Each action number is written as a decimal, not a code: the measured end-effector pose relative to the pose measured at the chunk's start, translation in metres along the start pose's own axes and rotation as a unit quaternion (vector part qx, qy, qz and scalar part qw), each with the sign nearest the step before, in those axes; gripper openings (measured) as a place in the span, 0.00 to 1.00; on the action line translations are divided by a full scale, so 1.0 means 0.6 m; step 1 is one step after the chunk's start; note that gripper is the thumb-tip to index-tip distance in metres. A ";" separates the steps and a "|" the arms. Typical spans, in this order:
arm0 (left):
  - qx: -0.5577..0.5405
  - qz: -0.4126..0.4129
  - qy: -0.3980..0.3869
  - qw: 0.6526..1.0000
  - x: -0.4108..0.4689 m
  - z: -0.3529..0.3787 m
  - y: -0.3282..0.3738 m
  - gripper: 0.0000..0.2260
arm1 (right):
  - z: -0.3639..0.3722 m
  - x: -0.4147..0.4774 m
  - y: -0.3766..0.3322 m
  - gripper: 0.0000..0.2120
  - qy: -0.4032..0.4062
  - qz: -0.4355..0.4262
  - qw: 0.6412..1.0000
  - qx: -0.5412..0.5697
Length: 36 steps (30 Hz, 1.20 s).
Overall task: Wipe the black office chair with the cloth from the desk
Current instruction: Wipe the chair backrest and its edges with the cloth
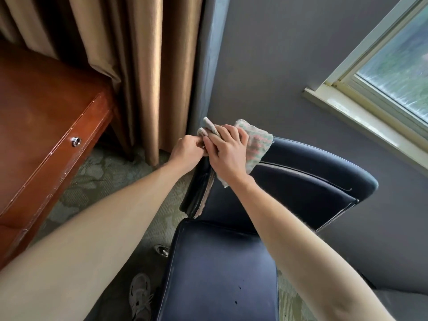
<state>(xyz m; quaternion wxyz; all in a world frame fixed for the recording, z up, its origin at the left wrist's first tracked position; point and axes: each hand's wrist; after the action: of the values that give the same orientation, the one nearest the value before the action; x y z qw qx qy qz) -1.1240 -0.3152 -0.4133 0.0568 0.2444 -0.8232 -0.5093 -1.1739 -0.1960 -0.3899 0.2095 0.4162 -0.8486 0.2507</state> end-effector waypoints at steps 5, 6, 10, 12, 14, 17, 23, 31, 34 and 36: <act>-0.031 -0.005 -0.012 0.999 -0.001 -0.002 0.001 0.06 | -0.033 0.004 0.044 0.10 -0.034 -0.066 0.997 0.011; -0.036 -0.002 -0.017 0.999 0.000 -0.002 0.004 0.10 | -0.043 0.008 0.058 0.10 -0.023 -0.042 0.999 0.011; -0.037 0.009 -0.019 0.999 0.001 -0.003 0.009 0.15 | -0.051 0.009 0.076 0.09 -0.014 0.015 1.000 0.004; -0.006 0.015 -0.011 1.000 -0.002 -0.004 0.009 0.11 | -0.037 0.003 0.070 0.12 -0.040 -0.029 0.998 -0.028; 0.014 0.011 -0.007 1.000 -0.005 -0.006 0.009 0.14 | -0.027 0.002 0.066 0.12 -0.031 -0.044 0.997 -0.046; 0.040 -0.003 -0.012 0.999 -0.005 -0.008 0.010 0.09 | -0.019 0.003 0.055 0.08 -0.001 -0.039 0.998 -0.043; 0.043 0.006 0.026 0.999 -0.004 -0.002 0.005 0.14 | -0.007 0.014 0.025 0.06 0.019 -0.006 1.000 -0.010; -0.029 0.026 -0.002 0.999 0.003 0.002 0.005 0.16 | -0.047 0.006 0.078 0.06 0.046 0.127 0.990 0.048; -0.058 0.008 -0.011 0.998 0.010 0.007 0.004 0.21 | -0.092 -0.013 0.138 0.09 0.050 0.194 0.979 0.046; -0.065 0.002 -0.011 0.998 0.009 0.011 0.005 0.21 | -0.126 -0.027 0.180 0.11 0.061 0.249 0.965 0.057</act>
<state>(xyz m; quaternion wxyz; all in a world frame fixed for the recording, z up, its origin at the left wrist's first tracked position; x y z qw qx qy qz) -1.1321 -0.3109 -0.4146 0.0646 0.2326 -0.7894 -0.5644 -1.2415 -0.0839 -0.3666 0.1674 0.1869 -0.8954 0.3679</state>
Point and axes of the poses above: each hand's wrist, its own x-axis towards the middle knuckle, its own z-axis out of the palm, y = z × x, and after that the axes turned 3 degrees about x, right-handed
